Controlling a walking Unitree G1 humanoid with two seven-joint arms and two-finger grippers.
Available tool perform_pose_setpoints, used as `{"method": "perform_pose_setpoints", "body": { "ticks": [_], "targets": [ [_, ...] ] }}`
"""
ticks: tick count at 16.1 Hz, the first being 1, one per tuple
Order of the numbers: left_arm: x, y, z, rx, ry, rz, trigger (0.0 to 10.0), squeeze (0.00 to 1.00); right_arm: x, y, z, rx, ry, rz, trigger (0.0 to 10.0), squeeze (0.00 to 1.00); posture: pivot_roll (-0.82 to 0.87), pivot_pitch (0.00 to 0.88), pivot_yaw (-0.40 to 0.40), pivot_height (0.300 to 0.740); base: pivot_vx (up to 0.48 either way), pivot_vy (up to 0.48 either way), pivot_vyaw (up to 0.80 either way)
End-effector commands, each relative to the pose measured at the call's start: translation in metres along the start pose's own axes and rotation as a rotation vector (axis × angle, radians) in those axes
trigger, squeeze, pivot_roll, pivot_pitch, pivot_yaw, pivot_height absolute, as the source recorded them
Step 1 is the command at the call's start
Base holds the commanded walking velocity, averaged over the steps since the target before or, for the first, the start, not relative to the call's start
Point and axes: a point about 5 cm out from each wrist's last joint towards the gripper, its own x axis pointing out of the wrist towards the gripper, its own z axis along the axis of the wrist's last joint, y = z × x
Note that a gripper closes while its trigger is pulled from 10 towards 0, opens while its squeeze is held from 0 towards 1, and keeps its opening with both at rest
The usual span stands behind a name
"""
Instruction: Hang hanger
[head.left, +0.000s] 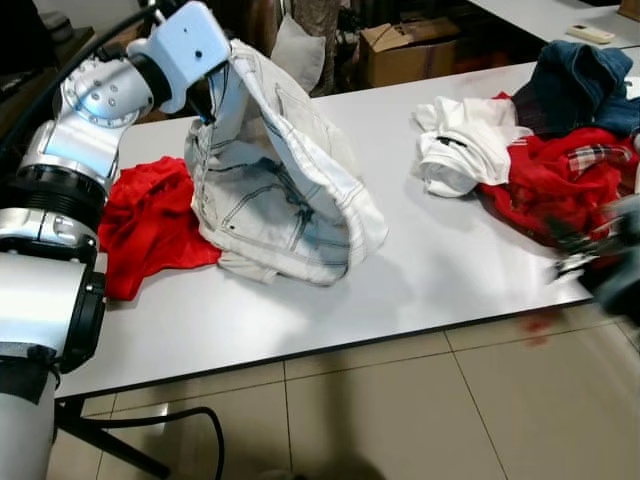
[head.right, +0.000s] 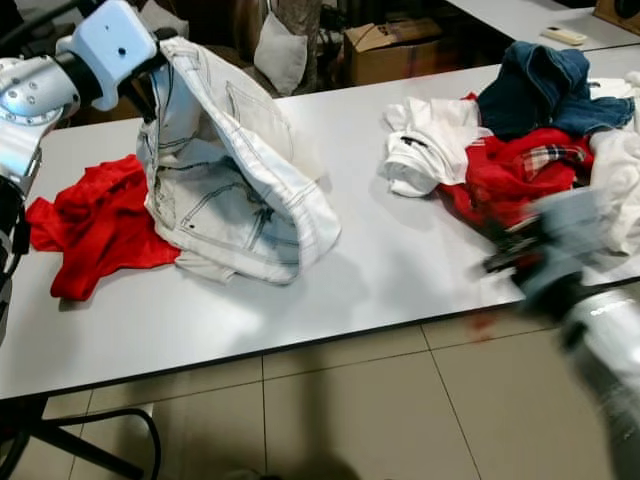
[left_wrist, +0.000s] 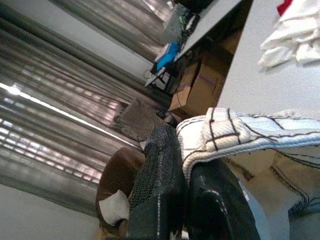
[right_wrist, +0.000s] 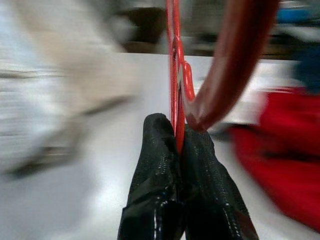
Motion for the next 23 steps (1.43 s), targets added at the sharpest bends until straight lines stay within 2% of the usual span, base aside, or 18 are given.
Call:
{"method": "perform_pose_setpoints", "body": {
  "ticks": [1,2,3,4,5,7,10,12,14,15,17,18,19,20,21,22,23],
  "targets": [
    [-0.001,0.0,-0.004,0.009,0.032,-0.006,0.0,0.0,-0.001,0.019,0.004,-0.01,-0.016,0.143,10.0,0.0,-0.17,0.0,0.141,0.74,0.0,0.0,0.0],
    [0.0,-0.004,-0.006,0.003,0.038,-0.012,0.1,0.0,-0.003,0.028,0.0,0.003,0.005,0.213,10.0,0.0,-0.18,0.0,0.143,0.74,0.0,0.0,0.0],
    [0.003,-0.014,-0.01,-0.017,0.044,-0.023,0.3,0.0,-0.011,0.054,-0.012,0.029,0.096,0.403,10.0,0.0,-0.18,0.0,0.144,0.74,0.0,0.0,0.0],
    [0.003,-0.015,-0.01,-0.018,0.045,-0.025,0.3,0.0,-0.012,0.057,-0.014,0.037,0.113,0.429,10.0,0.0,-0.18,0.0,0.144,0.74,0.0,0.0,0.0],
    [0.005,-0.019,-0.01,-0.015,0.046,-0.039,0.3,0.0,-0.017,0.07,-0.023,0.069,0.163,0.519,10.0,0.0,-0.18,0.0,0.146,0.74,0.0,0.0,0.0],
    [0.006,-0.02,-0.008,-0.01,0.042,-0.041,0.2,0.0,-0.015,0.076,-0.029,0.115,0.181,0.552,10.0,0.0,-0.18,0.0,0.149,0.74,0.0,0.0,0.0],
    [0.01,-0.025,-0.001,-0.001,0.01,-0.091,0.0,0.0,0.025,0.077,-0.051,0.196,0.245,0.519,10.0,0.0,-0.19,0.0,0.166,0.74,0.0,0.0,0.0],
    [0.011,-0.029,-0.001,0.006,0.009,-0.109,0.0,0.0,0.061,0.076,-0.065,0.318,0.288,0.507,10.0,0.0,-0.18,0.0,0.164,0.74,0.0,0.0,0.0],
    [0.01,-0.031,-0.002,0.015,0.017,-0.117,0.0,0.0,0.082,0.075,-0.073,0.364,0.334,0.487,10.0,0.0,-0.17,0.0,0.147,0.74,0.0,0.0,0.0],
    [0.008,-0.03,-0.005,0.03,0.034,-0.112,0.0,0.0,0.095,0.072,-0.074,0.356,0.35,0.455,10.0,0.0,-0.16,0.0,0.135,0.74,0.0,0.0,0.0],
    [-0.001,-0.026,-0.014,0.046,0.068,-0.103,0.0,0.0,0.111,0.059,-0.065,0.361,0.314,0.374,10.0,0.0,-0.15,0.0,0.115,0.74,0.0,0.0,0.0],
    [-0.007,-0.024,-0.02,0.042,0.09,-0.1,0.0,0.0,0.119,0.045,-0.058,0.379,0.265,0.289,10.0,0.0,-0.15,0.0,0.113,0.74,0.0,0.0,0.0],
    [-0.012,-0.02,-0.026,0.044,0.115,-0.091,0.0,0.0,0.129,0.024,-0.043,0.373,0.173,0.167,10.0,0.0,-0.15,0.0,0.112,0.74,0.0,0.0,0.0],
    [-0.014,-0.018,-0.028,0.048,0.124,-0.083,0.0,0.0,0.133,0.016,-0.033,0.374,0.124,0.139,10.0,0.0,-0.15,0.0,0.112,0.74,0.0,0.0,0.0],
    [-0.016,-0.011,-0.028,0.053,0.125,-0.056,0.0,0.0,0.139,0.006,-0.009,0.373,0.017,0.124,10.0,0.0,-0.15,0.0,0.113,0.74,0.0,0.0,0.0],
    [-0.018,0.004,-0.022,0.042,0.104,-0.013,0.0,0.0,0.143,0.002,0.02,0.37,-0.086,0.157,10.0,0.0,-0.15,0.0,0.114,0.74,0.0,0.0,0.0],
    [-0.019,0.028,-0.007,-0.038,0.036,0.054,0.0,0.0,0.145,0.001,0.048,0.36,-0.177,0.195,10.0,0.0,-0.15,0.0,0.109,0.74,0.0,0.0,0.0]
  ]
}}
